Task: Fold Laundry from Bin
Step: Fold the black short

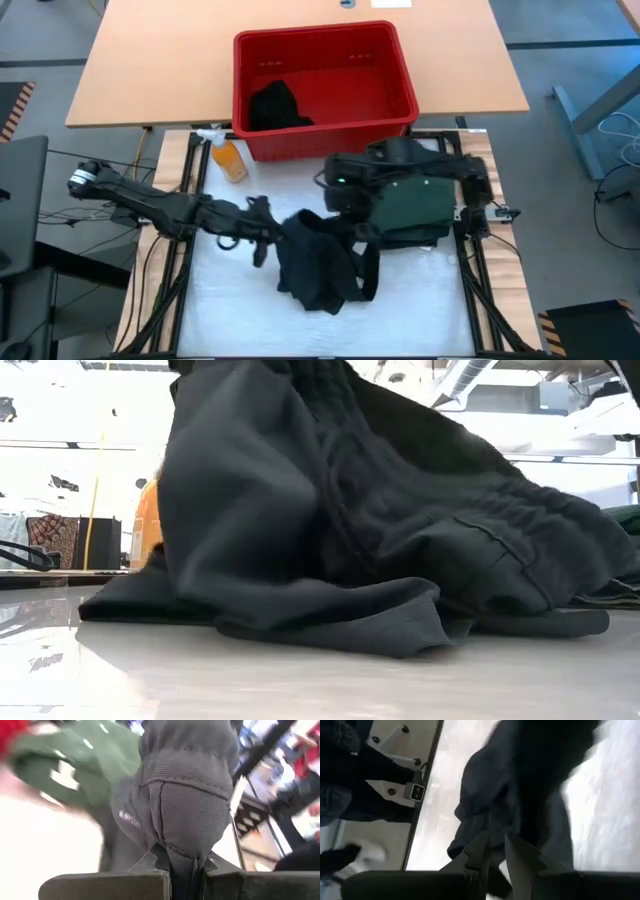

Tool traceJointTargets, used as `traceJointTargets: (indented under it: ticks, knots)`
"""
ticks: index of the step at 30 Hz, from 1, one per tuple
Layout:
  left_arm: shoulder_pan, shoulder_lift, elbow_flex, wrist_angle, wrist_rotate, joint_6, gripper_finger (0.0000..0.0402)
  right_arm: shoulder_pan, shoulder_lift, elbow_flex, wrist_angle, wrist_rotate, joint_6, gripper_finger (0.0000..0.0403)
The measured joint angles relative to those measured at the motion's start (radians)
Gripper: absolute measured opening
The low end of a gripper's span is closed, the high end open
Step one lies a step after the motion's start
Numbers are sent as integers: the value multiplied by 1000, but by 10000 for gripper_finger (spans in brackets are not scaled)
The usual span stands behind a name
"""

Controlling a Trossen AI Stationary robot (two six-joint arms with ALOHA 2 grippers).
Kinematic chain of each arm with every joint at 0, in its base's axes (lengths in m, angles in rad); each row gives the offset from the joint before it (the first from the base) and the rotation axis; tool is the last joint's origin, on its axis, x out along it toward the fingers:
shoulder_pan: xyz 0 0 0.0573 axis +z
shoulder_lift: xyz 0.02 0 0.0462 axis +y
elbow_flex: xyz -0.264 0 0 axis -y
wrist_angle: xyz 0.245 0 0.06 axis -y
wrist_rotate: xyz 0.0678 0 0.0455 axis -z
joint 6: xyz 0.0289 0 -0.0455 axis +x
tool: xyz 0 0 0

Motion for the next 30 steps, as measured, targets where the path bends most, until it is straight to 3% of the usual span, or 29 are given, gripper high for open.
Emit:
traceJointTargets:
  ticks: [3,5,11,15,19,24,30]
  knots:
    - [-18,-83,1,-88,-115,-10,4,71,-67,-22,34,104,22,89]
    - [-35,-116,1,-124,-183,-25,4,123,-120,-106,114,143,41,89]
    - [-88,-113,1,-199,-276,-76,3,232,-285,-665,551,147,157,88]
    - [-101,-75,1,-206,-290,-81,5,261,-421,-1021,818,147,393,87]
    - [-100,-45,1,-207,-291,-77,6,318,-503,-1264,1045,140,623,87]
    - [-78,-30,1,-200,-268,-46,7,431,-531,-1397,1175,229,877,87]
    - [-50,-25,1,-191,-233,-14,7,516,-441,-1428,1223,360,1122,98]
